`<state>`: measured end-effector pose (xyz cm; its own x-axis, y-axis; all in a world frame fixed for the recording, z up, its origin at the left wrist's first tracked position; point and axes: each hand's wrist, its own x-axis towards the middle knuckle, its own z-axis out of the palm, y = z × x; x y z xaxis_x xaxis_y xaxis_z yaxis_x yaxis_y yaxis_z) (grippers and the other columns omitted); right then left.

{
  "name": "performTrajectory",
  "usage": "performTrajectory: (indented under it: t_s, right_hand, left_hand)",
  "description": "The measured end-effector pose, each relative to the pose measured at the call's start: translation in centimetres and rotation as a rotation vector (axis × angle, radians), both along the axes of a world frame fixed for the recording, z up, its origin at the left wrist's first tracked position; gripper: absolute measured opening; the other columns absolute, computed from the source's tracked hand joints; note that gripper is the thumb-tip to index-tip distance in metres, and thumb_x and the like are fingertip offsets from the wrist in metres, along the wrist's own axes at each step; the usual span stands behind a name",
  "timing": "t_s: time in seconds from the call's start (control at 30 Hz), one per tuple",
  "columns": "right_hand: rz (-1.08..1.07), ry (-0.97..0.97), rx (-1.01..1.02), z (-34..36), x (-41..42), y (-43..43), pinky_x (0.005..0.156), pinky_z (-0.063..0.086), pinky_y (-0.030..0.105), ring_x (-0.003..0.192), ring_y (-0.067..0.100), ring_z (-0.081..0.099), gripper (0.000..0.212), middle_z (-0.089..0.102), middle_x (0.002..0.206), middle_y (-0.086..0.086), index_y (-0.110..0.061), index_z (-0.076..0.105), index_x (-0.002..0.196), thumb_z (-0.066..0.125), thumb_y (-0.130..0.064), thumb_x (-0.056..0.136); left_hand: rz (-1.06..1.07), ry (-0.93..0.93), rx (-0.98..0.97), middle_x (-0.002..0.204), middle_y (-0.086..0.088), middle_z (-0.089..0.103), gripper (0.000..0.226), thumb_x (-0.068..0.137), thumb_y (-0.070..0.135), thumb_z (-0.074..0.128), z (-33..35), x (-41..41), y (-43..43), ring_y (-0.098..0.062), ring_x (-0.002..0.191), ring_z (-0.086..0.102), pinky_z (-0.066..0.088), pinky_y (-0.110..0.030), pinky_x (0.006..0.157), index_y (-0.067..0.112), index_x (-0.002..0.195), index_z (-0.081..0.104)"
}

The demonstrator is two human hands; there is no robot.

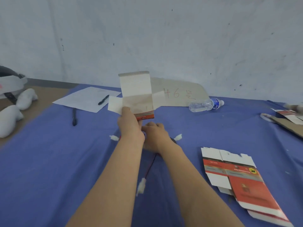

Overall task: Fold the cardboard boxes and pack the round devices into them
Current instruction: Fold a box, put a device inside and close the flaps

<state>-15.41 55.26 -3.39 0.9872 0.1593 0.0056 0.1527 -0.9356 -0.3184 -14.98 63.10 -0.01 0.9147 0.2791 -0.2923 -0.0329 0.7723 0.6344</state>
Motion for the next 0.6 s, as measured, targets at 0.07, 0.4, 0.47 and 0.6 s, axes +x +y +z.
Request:
performTrajectory:
  t_s: [0.07, 0.4, 0.47, 0.6]
  right_hand:
    - [0.056, 0.053, -0.091, 0.9, -2.2, -0.3, 0.111, 0.022, 0.052, 0.132, 0.032, 0.027, 0.055, 0.036, 0.142, 0.002, -0.035, 0.05, 0.132, 0.064, -0.05, 0.082]
    - [-0.22, -0.033, 0.064, 1.5, -11.1, -2.3, 0.106, 0.035, 0.043, 0.137, 0.035, 0.025, 0.058, 0.022, 0.154, 0.011, -0.028, 0.033, 0.145, 0.05, -0.012, 0.093]
    - [-0.228, -0.145, 0.225, 0.2, -12.2, -1.2, 0.095, 0.04, 0.036, 0.127, 0.031, 0.039, 0.051, 0.037, 0.145, 0.01, -0.023, 0.037, 0.143, 0.05, -0.015, 0.094]
    - [-0.236, -0.28, 0.366, -2.5, -13.3, 0.5, 0.093, 0.037, 0.032, 0.121, 0.026, 0.041, 0.051, 0.044, 0.14, 0.003, -0.029, 0.034, 0.145, 0.049, -0.03, 0.096]
  left_hand:
    - [0.005, -0.034, 0.018, 0.085, -0.001, 0.062, 0.014, 0.096, 0.016, 0.045, 0.5, -1.7, 1.4, -0.012, 0.071, 0.06, 0.05, -0.02, 0.052, 0.014, 0.099, 0.058]
    - [0.038, 0.024, 0.15, 0.1, -0.007, 0.064, 0.018, 0.096, 0.016, 0.043, -2.9, -11.2, 6.0, -0.016, 0.078, 0.062, 0.055, -0.027, 0.064, 0.012, 0.106, 0.057]
    - [0.063, 0.021, 0.171, 0.111, -0.01, 0.062, 0.027, 0.096, 0.016, 0.044, -3.9, -12.1, 5.7, -0.018, 0.084, 0.063, 0.056, -0.028, 0.065, 0.008, 0.121, 0.052]
    - [0.187, -0.039, 0.502, 0.121, -0.007, 0.059, 0.033, 0.096, 0.012, 0.043, -6.1, -12.7, 5.3, -0.025, 0.107, 0.06, 0.054, -0.04, 0.088, 0.011, 0.129, 0.046]
